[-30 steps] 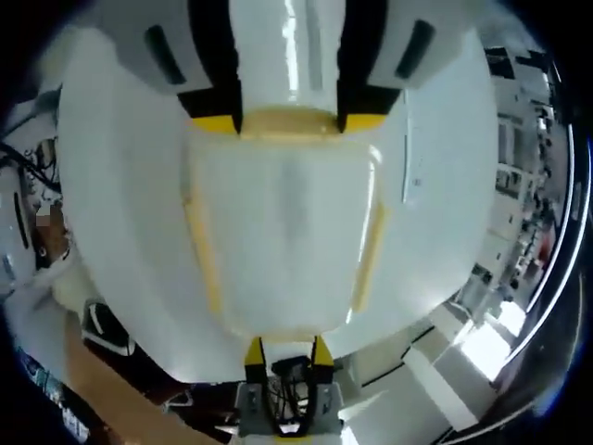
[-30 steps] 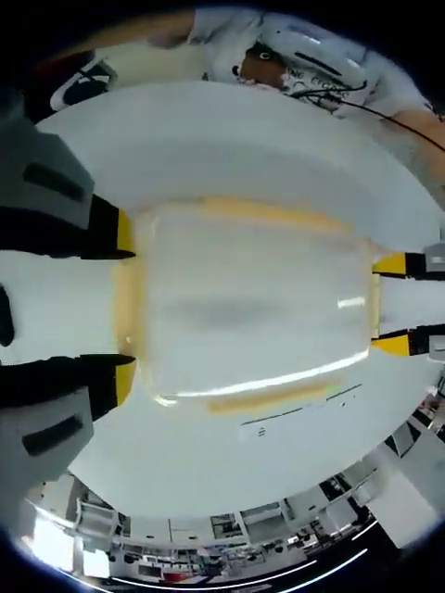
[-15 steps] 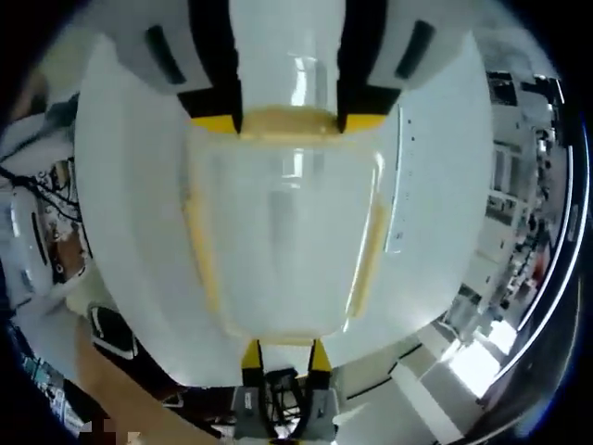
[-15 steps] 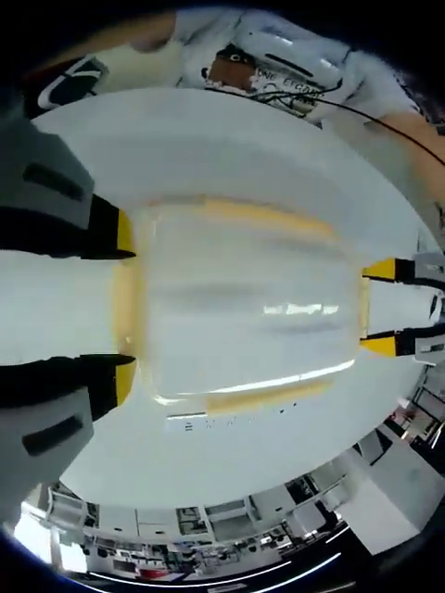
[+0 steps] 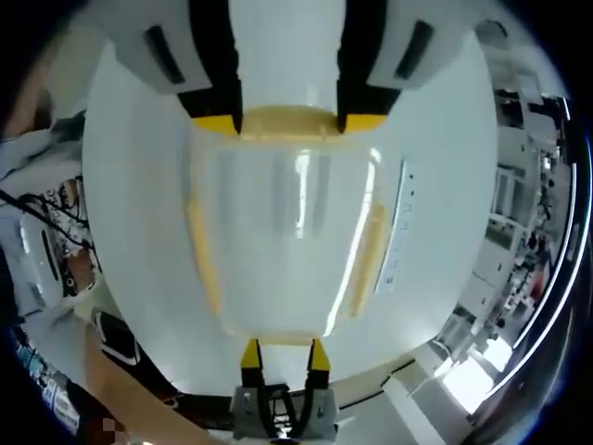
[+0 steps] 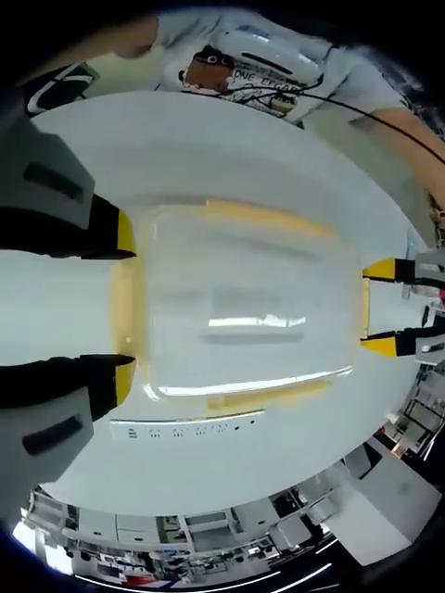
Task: Snap each plastic latch of the storage box into its locked position after aligning the lid with the box until every specified latch is closed and the lid sits flush.
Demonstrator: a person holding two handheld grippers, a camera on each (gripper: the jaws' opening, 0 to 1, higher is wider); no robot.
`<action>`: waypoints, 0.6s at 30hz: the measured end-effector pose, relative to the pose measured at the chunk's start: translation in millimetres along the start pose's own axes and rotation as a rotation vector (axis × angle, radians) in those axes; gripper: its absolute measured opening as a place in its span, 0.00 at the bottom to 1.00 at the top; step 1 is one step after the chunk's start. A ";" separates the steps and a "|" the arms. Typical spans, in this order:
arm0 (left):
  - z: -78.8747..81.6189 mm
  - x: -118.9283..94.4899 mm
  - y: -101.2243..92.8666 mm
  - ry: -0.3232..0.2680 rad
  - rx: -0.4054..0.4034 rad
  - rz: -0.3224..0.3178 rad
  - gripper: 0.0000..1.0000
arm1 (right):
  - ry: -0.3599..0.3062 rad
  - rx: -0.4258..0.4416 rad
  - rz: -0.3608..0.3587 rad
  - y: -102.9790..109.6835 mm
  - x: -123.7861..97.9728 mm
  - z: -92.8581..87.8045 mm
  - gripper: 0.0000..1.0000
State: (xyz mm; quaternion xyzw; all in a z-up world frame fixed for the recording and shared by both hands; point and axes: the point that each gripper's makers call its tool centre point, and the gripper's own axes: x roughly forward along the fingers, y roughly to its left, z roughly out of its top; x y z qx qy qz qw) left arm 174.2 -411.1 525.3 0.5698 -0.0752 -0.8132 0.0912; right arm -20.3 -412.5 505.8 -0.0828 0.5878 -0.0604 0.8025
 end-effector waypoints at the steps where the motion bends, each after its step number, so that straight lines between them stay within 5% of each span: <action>1: -3.2 -0.2 -0.1 0.000 -0.001 0.000 0.39 | -0.001 -0.005 0.002 0.1 3.2 3.6 0.40; 18: -54.7 19.8 7.3 0.012 -0.021 -0.025 0.39 | 0.012 0.001 0.036 -9.6 37.4 37.1 0.41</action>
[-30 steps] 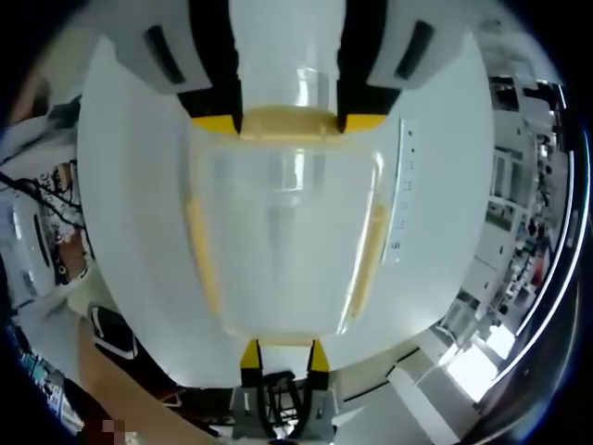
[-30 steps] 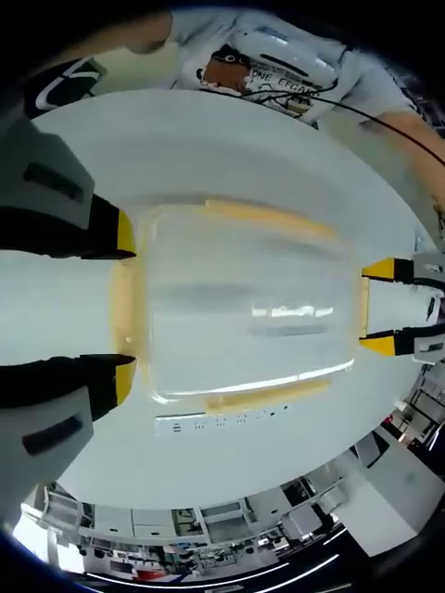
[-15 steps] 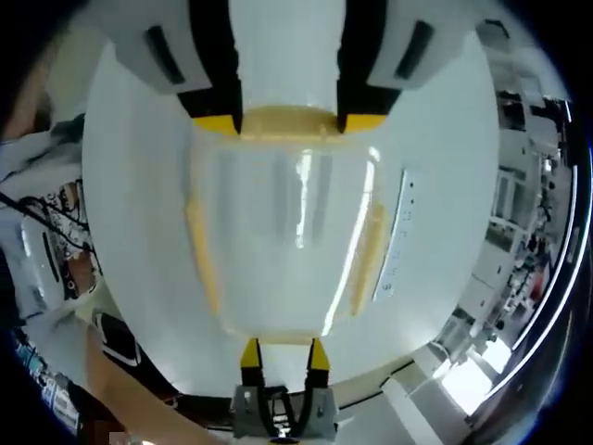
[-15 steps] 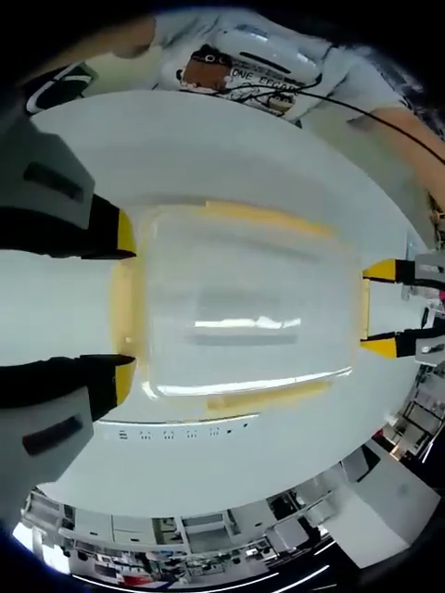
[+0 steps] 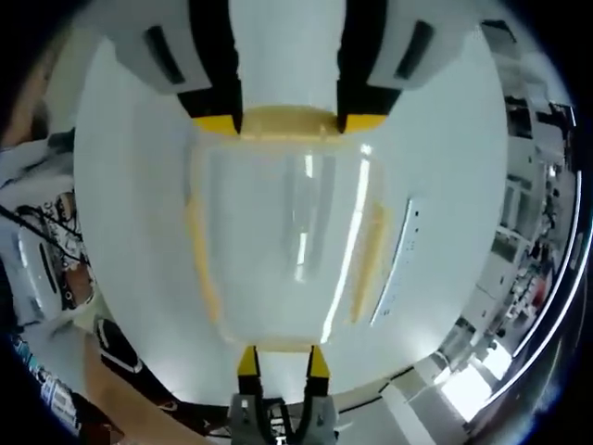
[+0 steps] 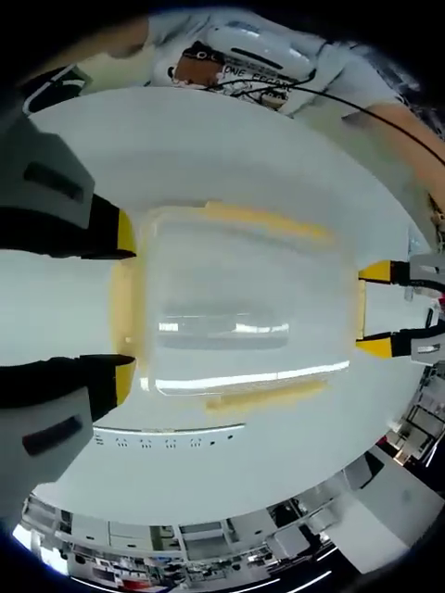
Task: Snap each plastic latch of the storage box into its locked position after aligning the lid with the box until every specified latch is closed and the lid sits flush.
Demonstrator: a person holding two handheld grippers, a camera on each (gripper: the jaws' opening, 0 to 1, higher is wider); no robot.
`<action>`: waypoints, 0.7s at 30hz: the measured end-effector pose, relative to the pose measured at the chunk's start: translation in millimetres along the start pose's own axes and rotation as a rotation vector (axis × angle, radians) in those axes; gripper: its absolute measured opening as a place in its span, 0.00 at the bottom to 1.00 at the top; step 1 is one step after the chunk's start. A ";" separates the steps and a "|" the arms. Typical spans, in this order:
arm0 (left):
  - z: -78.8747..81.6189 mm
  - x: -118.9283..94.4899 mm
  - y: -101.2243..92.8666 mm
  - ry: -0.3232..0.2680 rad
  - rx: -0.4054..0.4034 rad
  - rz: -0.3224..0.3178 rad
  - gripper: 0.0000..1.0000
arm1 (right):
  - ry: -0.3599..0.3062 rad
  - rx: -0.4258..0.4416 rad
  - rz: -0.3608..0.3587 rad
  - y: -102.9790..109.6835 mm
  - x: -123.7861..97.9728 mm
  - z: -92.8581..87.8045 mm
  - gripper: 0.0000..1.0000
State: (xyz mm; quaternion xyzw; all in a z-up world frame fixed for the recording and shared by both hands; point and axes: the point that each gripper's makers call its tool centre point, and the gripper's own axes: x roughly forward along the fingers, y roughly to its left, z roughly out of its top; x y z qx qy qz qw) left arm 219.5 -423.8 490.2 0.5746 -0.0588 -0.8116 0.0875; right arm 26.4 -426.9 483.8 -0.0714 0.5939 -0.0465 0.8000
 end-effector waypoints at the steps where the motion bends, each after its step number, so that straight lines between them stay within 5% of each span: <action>1: -1.5 1.6 0.5 0.002 0.000 -0.001 0.39 | 0.000 0.001 0.001 -0.2 1.4 0.8 0.41; 21: -10.5 22.1 15.3 0.003 0.009 -0.004 0.39 | -0.021 0.075 0.057 9.0 19.2 -6.5 0.41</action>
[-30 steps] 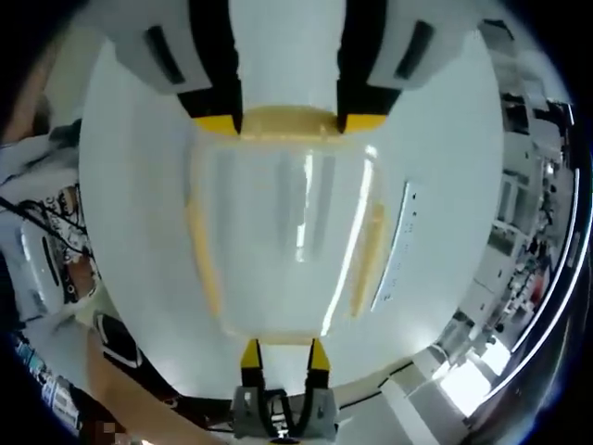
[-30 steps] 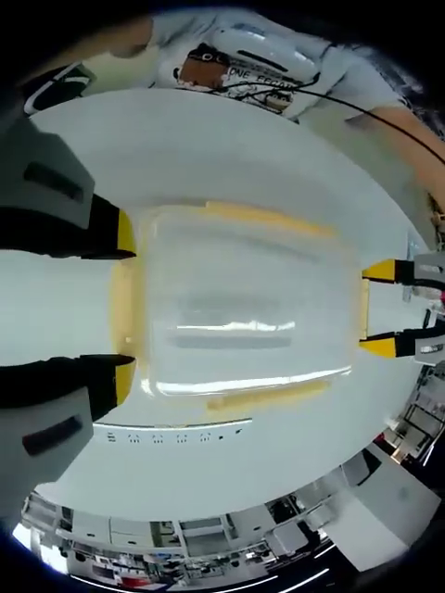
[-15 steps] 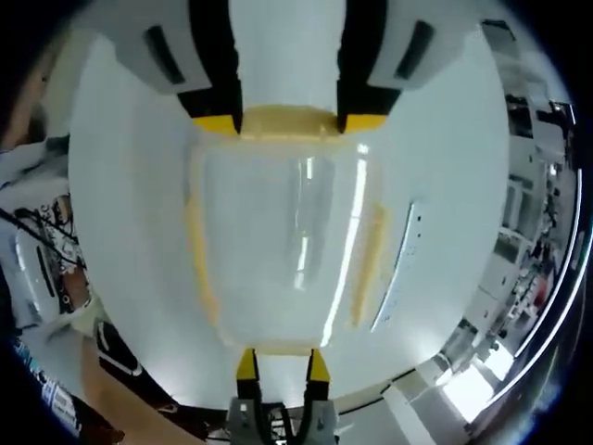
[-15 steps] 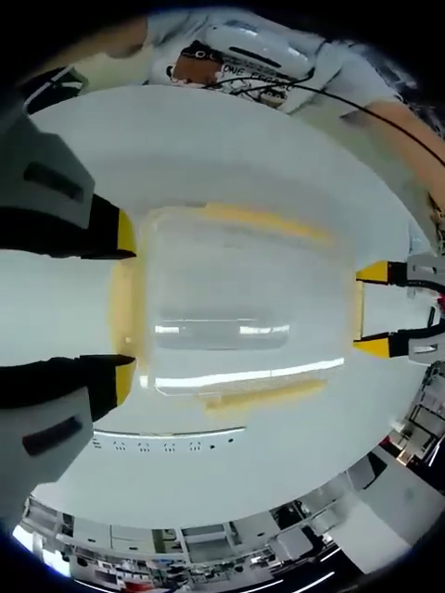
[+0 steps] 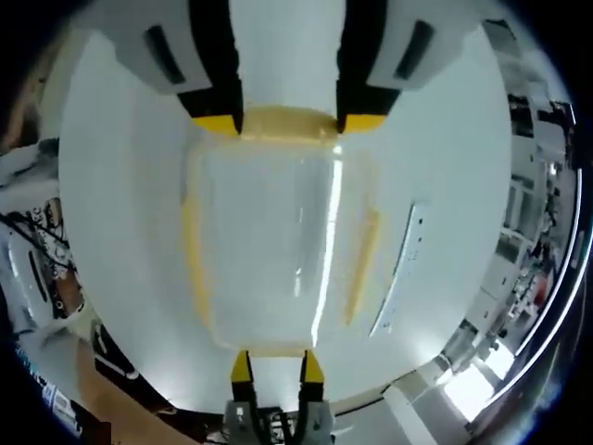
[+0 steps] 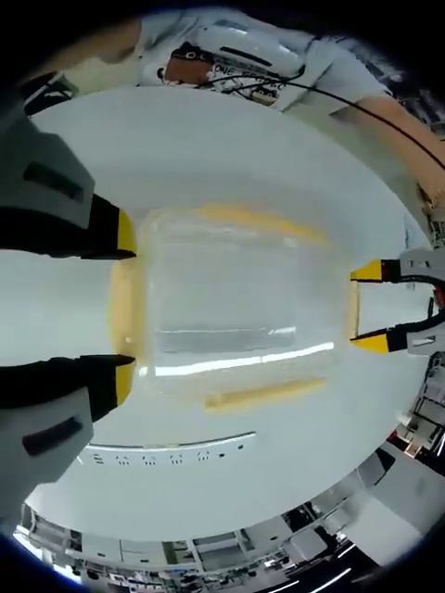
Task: Snap each plastic latch of the storage box into its locked position after aligning the lid with the box until every specified latch is closed and the lid sits flush.
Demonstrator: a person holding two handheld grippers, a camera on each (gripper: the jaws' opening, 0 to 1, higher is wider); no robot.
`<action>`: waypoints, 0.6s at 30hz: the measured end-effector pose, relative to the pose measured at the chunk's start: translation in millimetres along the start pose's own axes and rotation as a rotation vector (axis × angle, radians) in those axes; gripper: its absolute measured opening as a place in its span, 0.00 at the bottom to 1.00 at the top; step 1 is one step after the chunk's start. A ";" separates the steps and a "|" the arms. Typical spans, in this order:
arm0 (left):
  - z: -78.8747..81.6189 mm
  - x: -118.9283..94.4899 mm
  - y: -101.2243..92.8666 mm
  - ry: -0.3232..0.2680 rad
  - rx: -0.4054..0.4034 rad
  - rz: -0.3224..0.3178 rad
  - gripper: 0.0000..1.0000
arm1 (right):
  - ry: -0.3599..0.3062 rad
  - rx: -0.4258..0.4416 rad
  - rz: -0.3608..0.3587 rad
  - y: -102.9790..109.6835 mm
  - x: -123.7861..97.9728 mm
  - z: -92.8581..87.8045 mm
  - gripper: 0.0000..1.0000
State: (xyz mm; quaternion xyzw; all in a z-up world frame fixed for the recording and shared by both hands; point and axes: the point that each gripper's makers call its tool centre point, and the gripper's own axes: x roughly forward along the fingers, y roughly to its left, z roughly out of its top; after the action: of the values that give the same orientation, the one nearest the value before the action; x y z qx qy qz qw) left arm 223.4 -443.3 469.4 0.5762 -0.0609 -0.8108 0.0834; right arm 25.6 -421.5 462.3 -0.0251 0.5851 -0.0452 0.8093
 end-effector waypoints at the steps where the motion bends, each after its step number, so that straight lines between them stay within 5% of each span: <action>1: 0.1 1.2 -1.7 -0.001 -0.007 -0.011 0.39 | 0.001 0.001 0.007 1.4 1.1 -0.9 0.41; 13: -4.0 1.4 -1.4 -0.037 -0.034 -0.008 0.37 | -0.039 0.001 0.032 11.7 10.7 -2.7 0.42; 18: -4.9 -9.7 7.4 -0.061 -0.070 0.058 0.48 | -0.052 0.001 0.017 10.0 5.5 -7.0 0.40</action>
State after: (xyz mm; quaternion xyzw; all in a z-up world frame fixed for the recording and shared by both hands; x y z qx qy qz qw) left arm 231.7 -448.6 478.2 0.5457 -0.0518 -0.8269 0.1252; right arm 21.1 -412.0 454.0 -0.0209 0.5642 -0.0381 0.8245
